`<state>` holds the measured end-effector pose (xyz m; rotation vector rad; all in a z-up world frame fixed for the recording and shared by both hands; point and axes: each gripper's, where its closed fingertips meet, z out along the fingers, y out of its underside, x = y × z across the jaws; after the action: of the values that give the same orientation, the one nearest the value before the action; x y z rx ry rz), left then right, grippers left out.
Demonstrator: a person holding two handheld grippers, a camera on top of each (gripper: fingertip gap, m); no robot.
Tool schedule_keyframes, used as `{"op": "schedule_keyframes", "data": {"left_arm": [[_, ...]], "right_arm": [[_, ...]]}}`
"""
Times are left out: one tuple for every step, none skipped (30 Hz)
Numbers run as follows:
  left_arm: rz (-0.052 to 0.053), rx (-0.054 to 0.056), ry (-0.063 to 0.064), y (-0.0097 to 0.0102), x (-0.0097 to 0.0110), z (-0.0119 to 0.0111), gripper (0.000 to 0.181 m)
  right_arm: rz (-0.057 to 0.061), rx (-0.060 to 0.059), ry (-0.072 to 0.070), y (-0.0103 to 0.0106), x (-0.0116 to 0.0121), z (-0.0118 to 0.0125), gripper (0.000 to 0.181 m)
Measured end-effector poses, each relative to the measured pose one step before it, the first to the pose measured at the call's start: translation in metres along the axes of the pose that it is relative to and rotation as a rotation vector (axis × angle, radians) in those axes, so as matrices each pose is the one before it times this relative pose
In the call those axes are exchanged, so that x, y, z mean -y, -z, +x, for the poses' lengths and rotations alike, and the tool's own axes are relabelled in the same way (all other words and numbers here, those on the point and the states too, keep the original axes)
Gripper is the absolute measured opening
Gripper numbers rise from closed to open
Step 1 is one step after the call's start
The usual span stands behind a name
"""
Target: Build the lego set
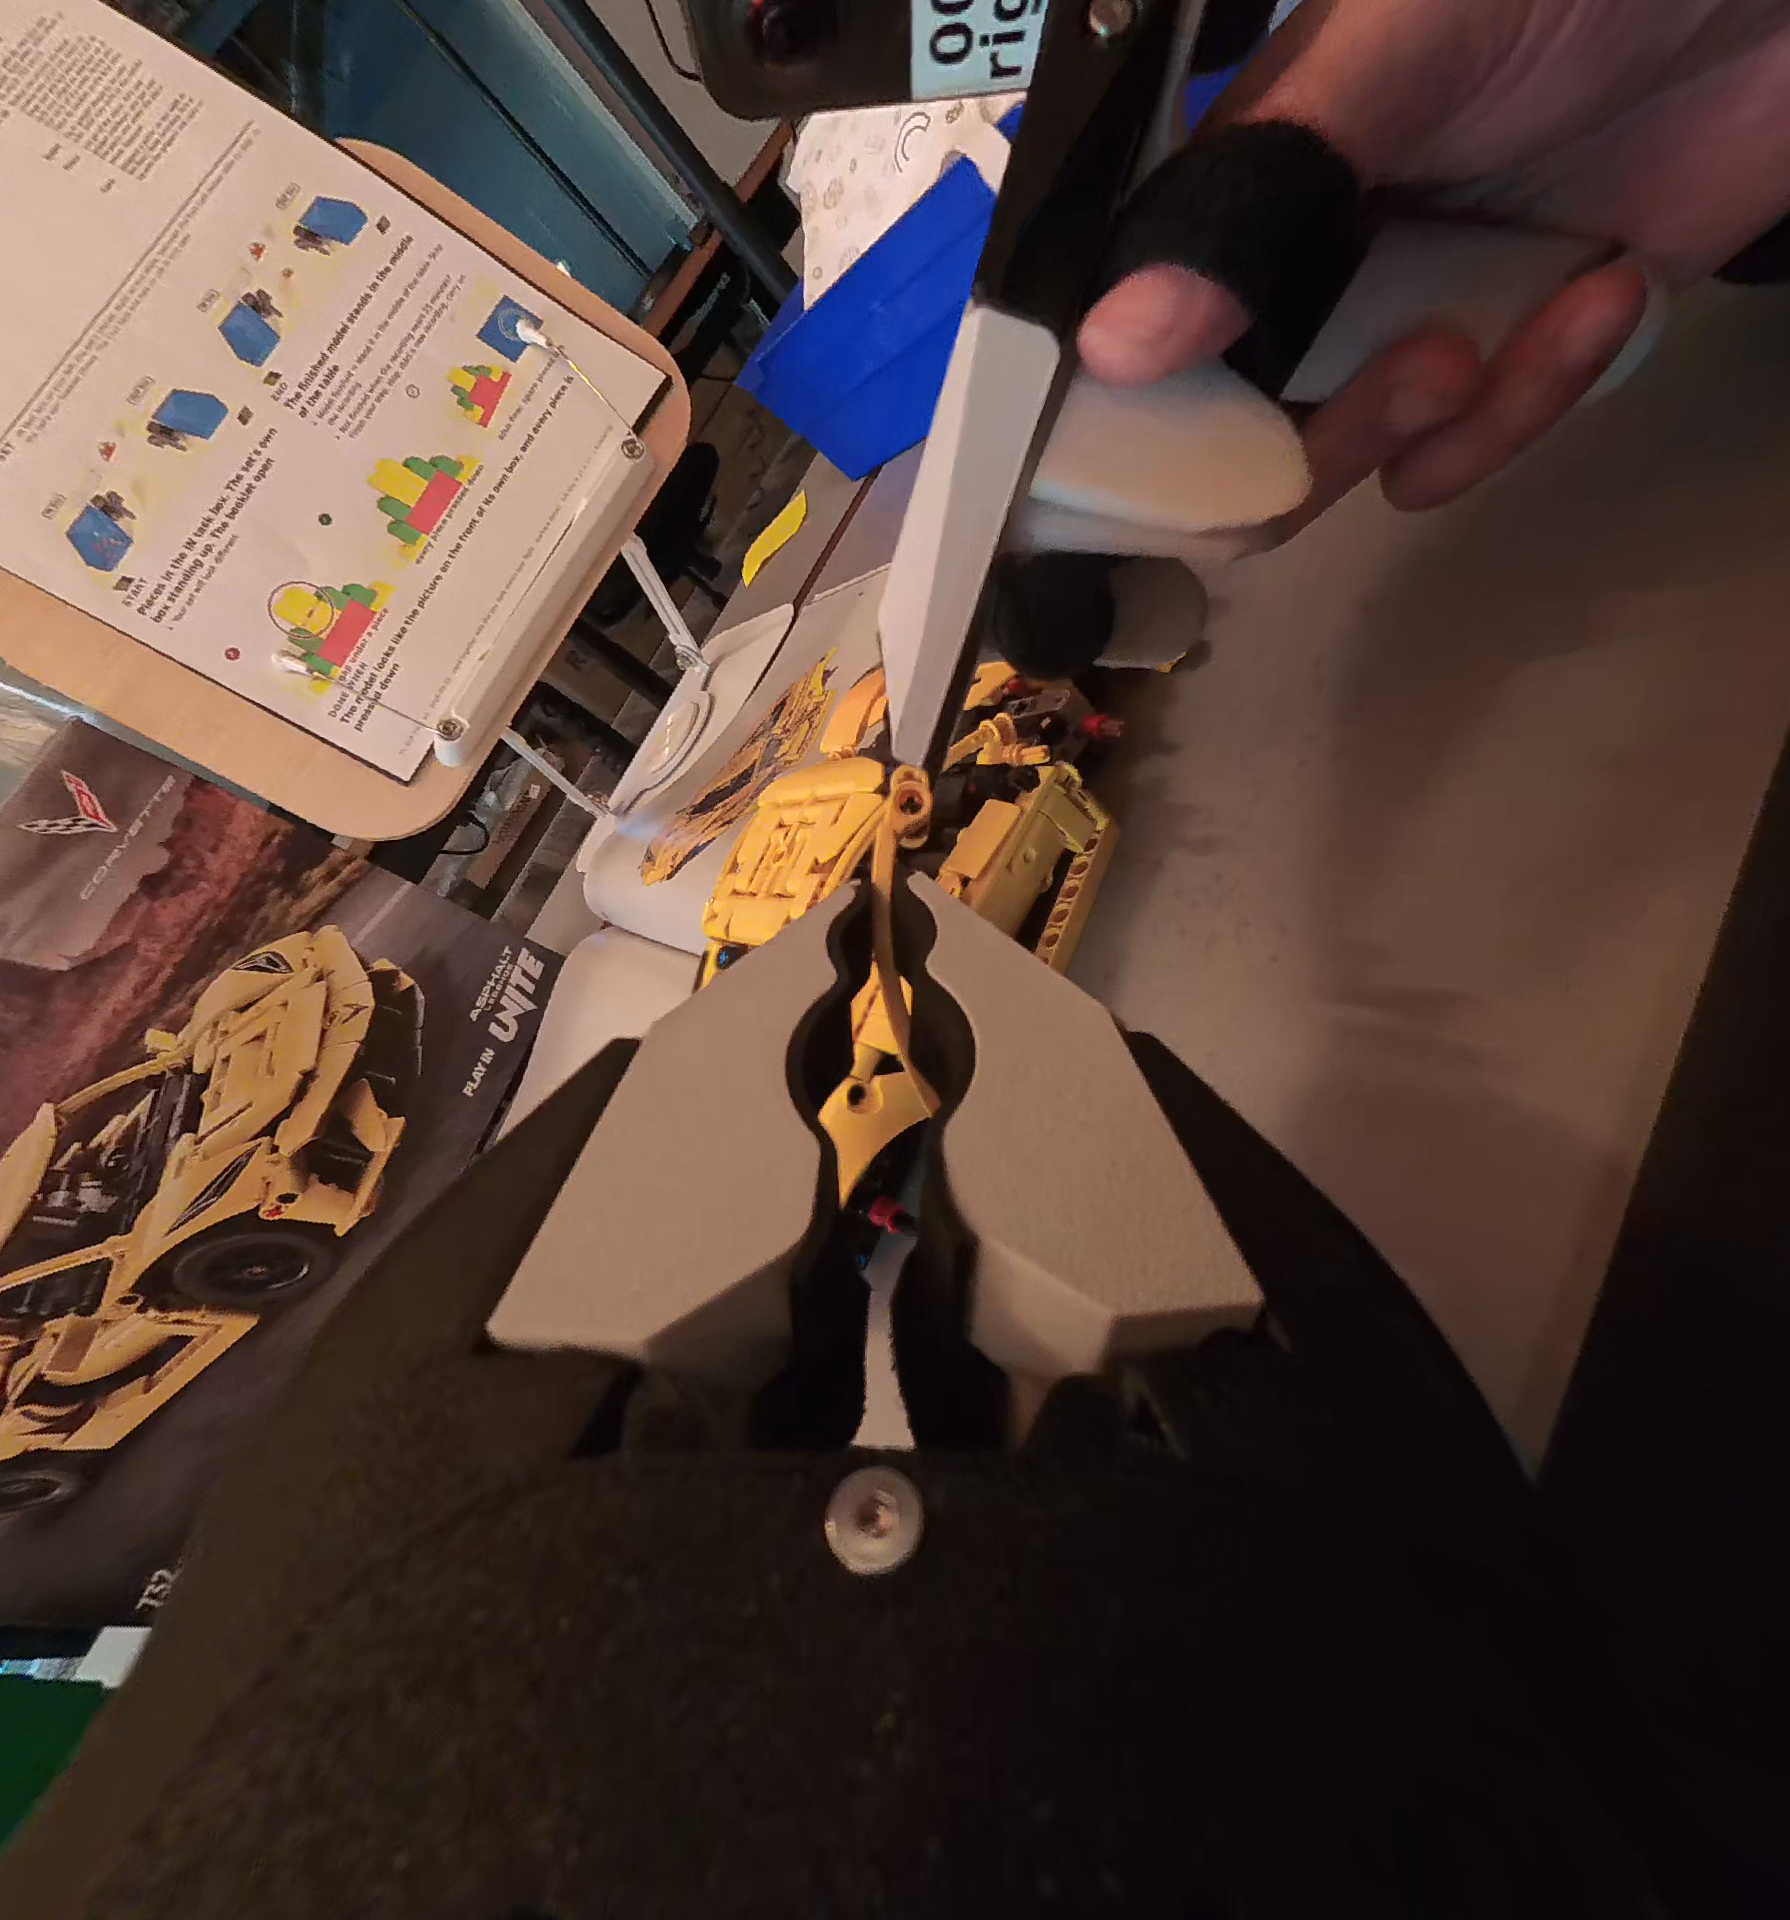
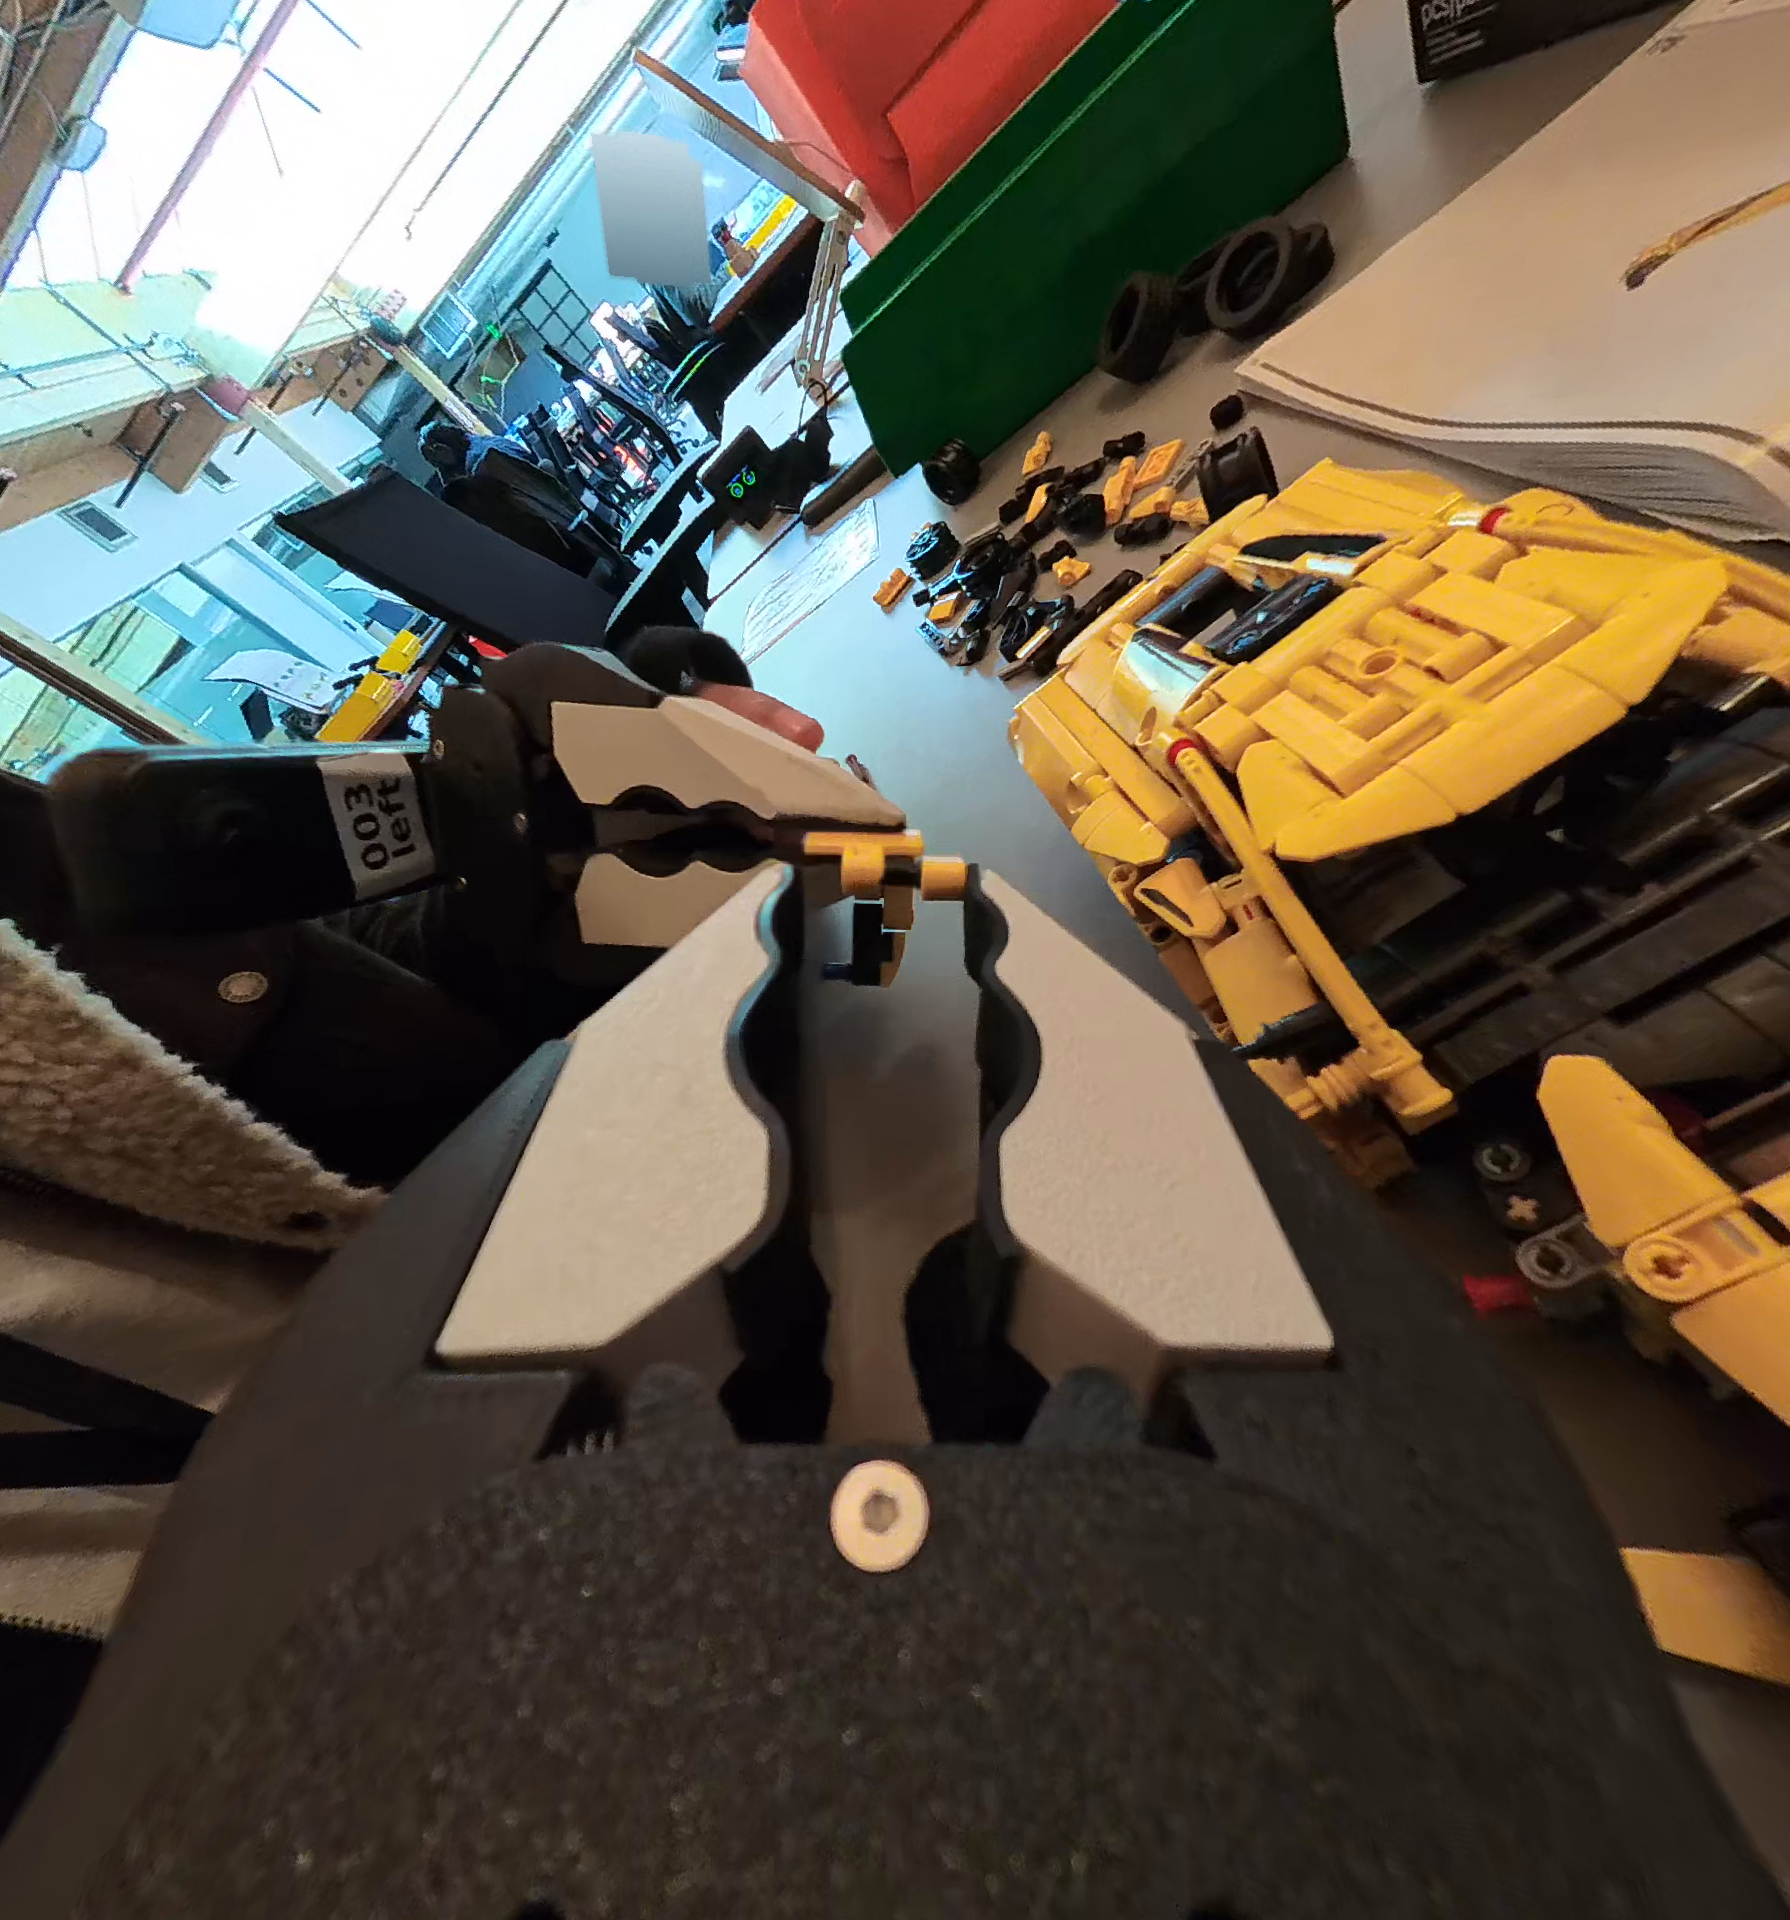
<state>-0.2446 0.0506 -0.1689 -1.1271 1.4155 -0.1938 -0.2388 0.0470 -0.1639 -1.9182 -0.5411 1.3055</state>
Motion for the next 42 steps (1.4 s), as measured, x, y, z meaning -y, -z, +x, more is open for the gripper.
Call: {"op": "schedule_keyframes", "data": {"left_arm": [[-0.0030, -0.0001, -0.0042, -0.00043, -0.00021, 0.00044, 0.002], [-0.0017, 0.0024, -0.0052, -0.00017, 0.00009, 0.00013, 0.002], [0.0003, 0.0029, -0.0037, 0.00001, 0.00043, -0.00011, 0.002], [0.0029, 0.0029, -0.0037, 0.00008, 0.00097, 0.00001, 0.002], [0.0018, 0.0027, -0.0052, 0.00002, 0.00099, 0.00033, 0.002], [-0.0014, 0.0044, -0.0093, -0.00009, 0.00042, 0.00015, 0.002], [-0.0004, 0.0038, -0.0093, -0.00008, 0.00062, 0.00044, 0.002], [0.0009, 0.0013, -0.0016, -0.00009, 0.00074, 0.00043, 0.002], [-0.0008, 0.0029, 0.0022, -0.00012, 0.00049, -0.00044, 0.002], [-0.0006, 0.0036, 0.0021, -0.00001, 0.00028, -0.00045, 0.002], [-0.0011, -0.0004, 0.0026, -0.00013, 0.00014, 0.00017, 0.002], [-0.0007, 0.0007, 0.0017, -0.00005, 0.00020, -0.00014, 0.002], [-0.0032, 0.0056, 0.0013, -0.00018, 0.00022, -0.00061, 0.002], [-0.0074, 0.0043, 0.0075, -0.00046, -0.00028, -0.00050, 0.002], [-0.0081, 0.0045, 0.0104, -0.00062, -0.00016, -0.00059, 0.002], [-0.0084, 0.0042, 0.0097, -0.00061, -0.00026, -0.00052, 0.002], [-0.0094, 0.0054, 0.0093, -0.00069, -0.00035, -0.00044, 0.002], [-0.0085, 0.0053, 0.0082, -0.00042, -0.00026, -0.00057, 0.002], [-0.0050, 0.0055, 0.0084, -0.00032, 0.00018, -0.00053, 0.002], [-0.0043, 0.0055, 0.0102, -0.00028, 0.00040, -0.00069, 0.002], [-0.0042, 0.0035, 0.0120, -0.00018, 0.00027, -0.00040, 0.002], [-0.0014, 0.0034, 0.0071, 0.00000, 0.00057, -0.00025, 0.002], [0.0038, 0.0065, 0.0006, 0.00037, 0.00112, -0.00061, 0.002], [0.0065, 0.0040, -0.0004, 0.00067, 0.00125, -0.00059, 0.002], [0.0100, -0.0023, 0.0044, 0.00057, 0.00125, -0.00005, 0.002], [0.0138, -0.0041, 0.0115, 0.00055, 0.00192, -0.00017, 0.002], [0.0082, -0.0002, 0.0099, 0.00020, 0.00139, -0.00079, 0.002], [0.0075, 0.0011, 0.0030, 0.00050, 0.00086, -0.00080, 0.002], [0.0094, -0.0013, 0.0032, 0.00068, 0.00110, -0.00025, 0.002], [0.0043, -0.0039, 0.0065, 0.00008, 0.00042, 0.00010, 0.002], [0.0015, -0.0039, 0.0032, 0.00001, -0.00013, 0.00005, 0.002], [0.0008, -0.0042, -0.0008, 0.00010, -0.00022, 0.00049, 0.002], [-0.0017, -0.0038, -0.0024, 0.00000, -0.00052, 0.00077, 0.002], [-0.0020, -0.0026, -0.0032, -0.00010, -0.00049, 0.00045, 0.002], [0.0004, -0.0036, -0.0009, 0.00002, -0.00014, 0.00053, 0.002], [-0.0015, -0.0055, 0.0016, -0.00017, -0.00068, 0.00054, 0.002], [-0.0029, -0.0004, 0.0018, -0.00002, -0.00105, -0.00036, 0.002], [0.0030, -0.0023, 0.0056, 0.00031, 0.00010, -0.00032, 0.002], [0.0012, -0.0048, 0.0071, -0.00002, -0.00011, 0.00019, 0.002], [0.0001, 0.0023, 0.0020, 0.00001, -0.00003, -0.00072, 0.002], [0.0026, 0.0024, 0.0040, 0.00021, 0.00012, -0.00089, 0.002], [0.0039, -0.0019, 0.0122, 0.00031, 0.00015, -0.00085, 0.002]], "right_arm": [[-0.0004, -0.0103, 0.0072, -0.00013, -0.00022, 0.00084, 0.028], [0.0055, -0.0134, 0.0091, 0.00021, 0.00072, 0.00096, 0.026], [0.0019, -0.0122, 0.0111, 0.00020, 0.00028, 0.00107, 0.023], [0.0005, -0.0045, 0.0052, -0.00035, -0.00011, 0.00027, 0.023], [0.0003, -0.0021, -0.0031, -0.00037, -0.00016, 0.00036, 0.023], [-0.0039, 0.0027, -0.0055, -0.00024, -0.00090, 0.00013, 0.023], [-0.0043, 0.0068, -0.0061, 0.00042, -0.00090, -0.00019, 0.023], [0.0025, 0.0055, -0.0016, 0.00067, 0.00004, -0.00030, 0.023], [0.0062, 0.0012, 0.0019, 0.00037, 0.00010, -0.00023, 0.024], [0.0082, -0.0013, 0.0002, 0.00019, 0.00076, -0.00020, 0.023], [-0.0015, -0.0046, 0.0057, 0.00041, 0.00004, 0.00013, 0.023], [0.0011, -0.0064, 0.0126, 0.00051, 0.00038, 0.00003, 0.023], [0.0074, -0.0096, 0.0085, 0.00024, 0.00095, 0.00014, 0.022], [0.0039, -0.0128, 0.0081, 0.00025, 0.00062, 0.00086, 0.021], [0.0044, -0.0113, 0.0075, 0.00033, 0.00084, 0.00085, 0.021], [0.0044, -0.0083, 0.0026, 0.00017, 0.00066, 0.00087, 0.020], [0.0050, -0.0111, 0.0043, 0.00011, 0.00065, 0.00102, 0.020], [0.0048, -0.0116, 0.0087, 0.00015, 0.00056, 0.00075, 0.020], [0.0045, -0.0076, 0.0068, 0.00020, 0.00086, 0.00038, 0.020], [0.0058, -0.0059, 0.0034, 0.00033, 0.00091, 0.00018, 0.020], [0.0042, -0.0034, -0.0002, 0.00015, 0.00061, 0.00030, 0.020], [0.0040, 0.0046, -0.0066, 0.00042, 0.00040, -0.00009, 0.020], [0.0088, 0.0147, -0.0207, 0.00035, 0.00086, -0.00084, 0.019], [0.0077, 0.0237, -0.0271, 0.00012, 0.00045, -0.00119, 0.020], [0.0032, 0.0370, -0.0403, 0.00013, -0.00022, -0.00147, 0.020], [0.0113, 0.0489, -0.0594, 0.00053, 0.00082, -0.00196, 0.021], [0.0158, 0.0315, -0.0434, -0.00009, 0.00094, -0.00110, 0.022], [0.0069, 0.0176, -0.0121, -0.00042, 0.00026, -0.00115, 0.022], [-0.0022, 0.0175, -0.0051, -0.00017, 0.00018, -0.00149, 0.023], [-0.0017, 0.0072, -0.0001, 0.00005, 0.00057, -0.00035, 0.023], [-0.0028, -0.0015, 0.0112, -0.00012, -0.00012, 0.00009, 0.024], [-0.0064, -0.0018, 0.0118, 0.00012, -0.00041, 0.00011, 0.023], [-0.0093, -0.0009, 0.0062, 0.00011, -0.00054, 0.00044, 0.023], [-0.0071, 0.0033, -0.0036, 0.00008, -0.00070, 0.00042, 0.024], [-0.0017, 0.0074, -0.0095, 0.00059, -0.00019, -0.00015, 0.023], [-0.0008, 0.0028, -0.0087, 0.00121, 0.00000, 0.00037, 0.022], [0.0072, -0.0108, -0.0031, 0.00230, 0.00141, 0.00198, 0.015], [0.0089, -0.0210, 0.0123, 0.00353, 0.00219, 0.00302, 0.007], [0.0015, -0.0191, 0.0131, 0.00269, 0.00147, 0.00232, 0.007], [-0.0023, -0.0422, 0.0164, 0.00250, 0.00095, 0.00510, 0.006], [-0.0320, -0.0677, 0.0401, 0.00157, -0.00331, 0.00775, 0.006], [-0.0628, -0.0708, 0.0624, 0.00002, -0.00735, 0.00704, 0.006]]}}
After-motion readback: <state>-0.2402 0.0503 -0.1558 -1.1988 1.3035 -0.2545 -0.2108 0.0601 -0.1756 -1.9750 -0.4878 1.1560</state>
